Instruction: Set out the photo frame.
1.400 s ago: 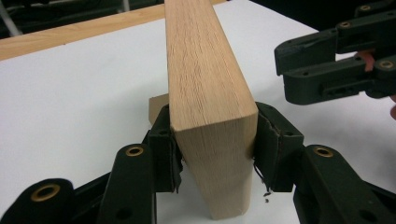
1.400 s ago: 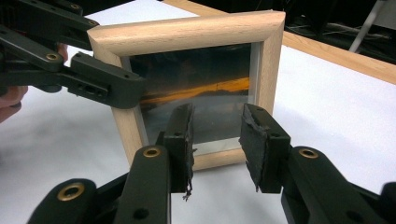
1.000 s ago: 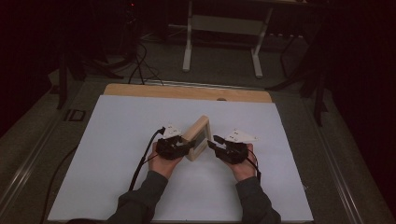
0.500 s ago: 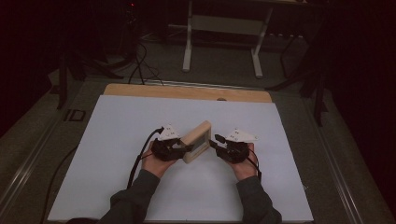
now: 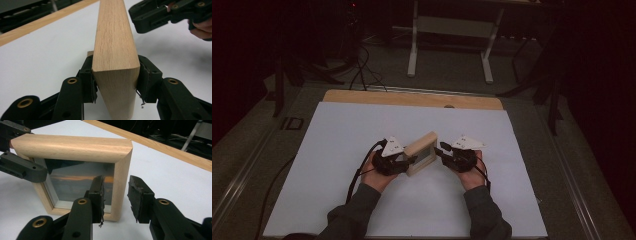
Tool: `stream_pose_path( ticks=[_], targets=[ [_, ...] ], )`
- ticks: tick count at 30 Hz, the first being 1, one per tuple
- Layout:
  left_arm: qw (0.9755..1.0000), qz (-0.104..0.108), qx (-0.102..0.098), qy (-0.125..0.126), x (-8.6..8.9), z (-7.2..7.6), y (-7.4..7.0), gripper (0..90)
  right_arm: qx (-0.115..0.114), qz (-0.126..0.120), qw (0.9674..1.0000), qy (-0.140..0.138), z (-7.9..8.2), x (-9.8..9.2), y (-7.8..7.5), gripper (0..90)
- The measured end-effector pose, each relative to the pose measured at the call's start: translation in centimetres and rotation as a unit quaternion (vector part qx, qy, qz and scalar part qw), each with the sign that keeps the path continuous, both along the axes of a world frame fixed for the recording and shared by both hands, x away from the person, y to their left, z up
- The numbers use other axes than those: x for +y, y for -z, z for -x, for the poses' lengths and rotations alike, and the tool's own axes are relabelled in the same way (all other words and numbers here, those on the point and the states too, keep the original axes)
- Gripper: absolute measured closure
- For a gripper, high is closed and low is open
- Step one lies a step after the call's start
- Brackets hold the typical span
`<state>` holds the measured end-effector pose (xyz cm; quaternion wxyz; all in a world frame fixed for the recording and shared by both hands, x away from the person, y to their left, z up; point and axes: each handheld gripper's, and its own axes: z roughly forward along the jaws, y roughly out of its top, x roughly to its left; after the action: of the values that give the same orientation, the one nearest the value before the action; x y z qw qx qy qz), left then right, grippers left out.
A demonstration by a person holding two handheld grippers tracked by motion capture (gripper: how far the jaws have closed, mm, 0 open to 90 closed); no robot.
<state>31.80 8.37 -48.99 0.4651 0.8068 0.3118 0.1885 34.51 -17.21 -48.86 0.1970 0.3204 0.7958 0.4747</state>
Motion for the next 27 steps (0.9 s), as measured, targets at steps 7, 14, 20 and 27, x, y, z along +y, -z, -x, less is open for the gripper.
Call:
stream_pose_path(
  ticks=[7,14,20,27],
  targets=[
    [0.9987,0.008,-0.006,-0.049,-0.6,0.3,0.2,54.5,0.002,0.001,1.0,0.001,-0.2,0.0,0.1,63.6],
    [0.9977,0.026,-0.001,-0.062,-0.8,0.0,0.2,56.5,0.003,0.004,1.0,-0.002,-0.4,0.2,0.1,61.8],
    [0.9987,0.029,0.014,-0.04,-0.1,-0.7,0.1,57.6,0.003,0.003,1.0,-0.005,-0.6,0.2,-0.1,59.6],
    [1.0,0.004,-0.005,0.004,0.6,-1.0,0.1,57.8,0.004,-0.002,0.9999,-0.015,-0.9,0.1,-0.3,52.5]
  ],
)
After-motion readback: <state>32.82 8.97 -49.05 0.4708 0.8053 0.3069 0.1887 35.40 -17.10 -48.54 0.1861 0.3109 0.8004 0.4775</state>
